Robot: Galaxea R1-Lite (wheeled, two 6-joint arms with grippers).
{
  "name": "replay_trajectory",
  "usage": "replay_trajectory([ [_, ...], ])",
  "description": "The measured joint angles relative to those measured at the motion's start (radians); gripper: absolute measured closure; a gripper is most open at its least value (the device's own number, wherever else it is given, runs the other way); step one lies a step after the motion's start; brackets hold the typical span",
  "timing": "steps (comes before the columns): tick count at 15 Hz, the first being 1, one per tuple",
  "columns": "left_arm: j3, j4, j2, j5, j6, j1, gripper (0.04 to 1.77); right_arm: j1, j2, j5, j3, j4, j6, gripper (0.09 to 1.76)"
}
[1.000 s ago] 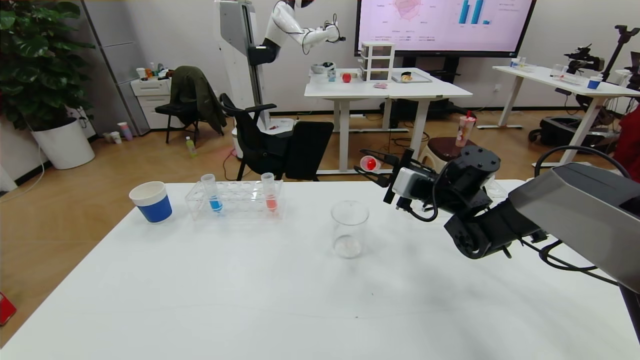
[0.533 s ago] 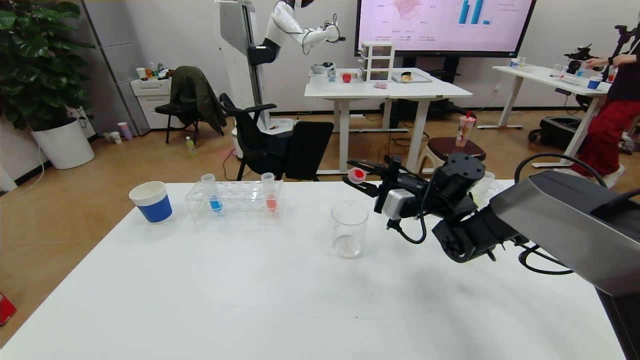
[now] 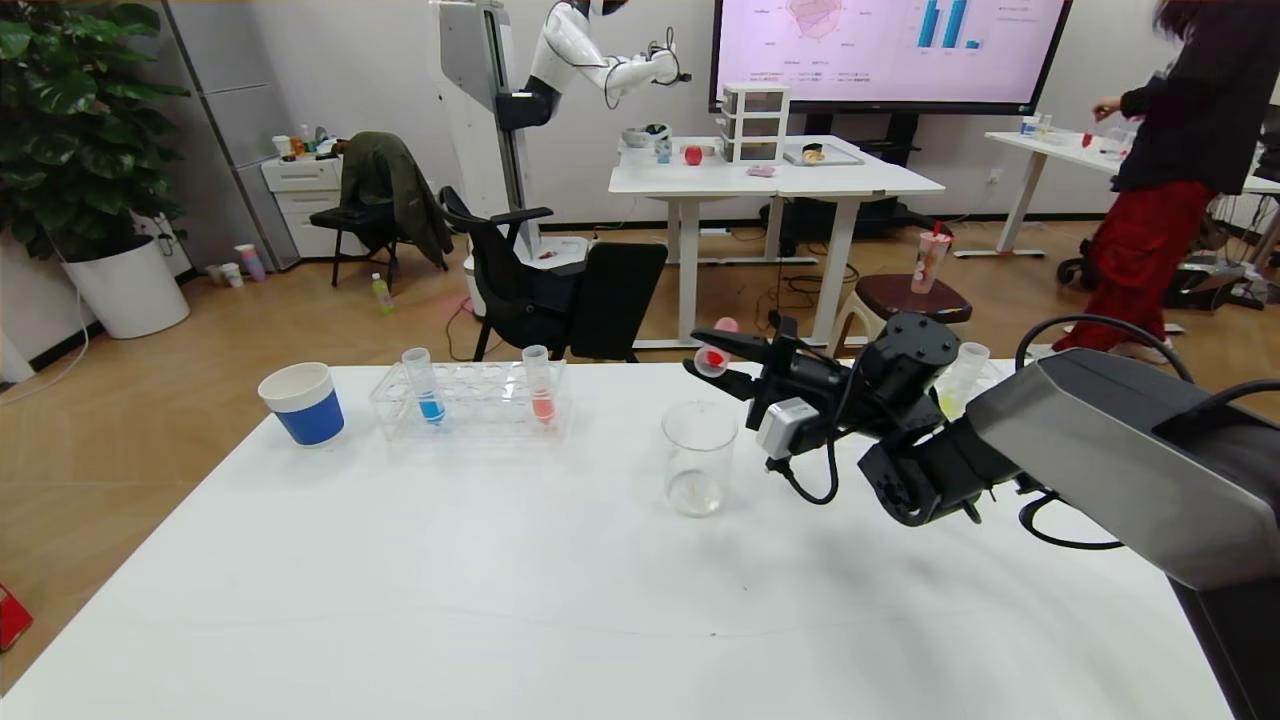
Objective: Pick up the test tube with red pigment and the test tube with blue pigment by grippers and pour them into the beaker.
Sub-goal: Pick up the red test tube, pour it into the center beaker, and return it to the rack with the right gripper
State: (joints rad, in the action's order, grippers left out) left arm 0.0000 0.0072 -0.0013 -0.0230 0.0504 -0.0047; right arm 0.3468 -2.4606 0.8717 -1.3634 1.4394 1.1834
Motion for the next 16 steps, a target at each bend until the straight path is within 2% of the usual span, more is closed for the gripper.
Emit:
replay_trajectory([
  [10, 0.000, 0.000, 0.000, 0.000, 0.000, 0.000, 0.06, -0.001, -0.010, 0.008, 0.032, -0.004, 0.229, 1.36],
  [16, 0.000, 0.000, 0.000, 0.000, 0.000, 0.000, 0.06, -0.004, -0.011, 0.009, 0.025, -0.012, 0.298, 1.36],
])
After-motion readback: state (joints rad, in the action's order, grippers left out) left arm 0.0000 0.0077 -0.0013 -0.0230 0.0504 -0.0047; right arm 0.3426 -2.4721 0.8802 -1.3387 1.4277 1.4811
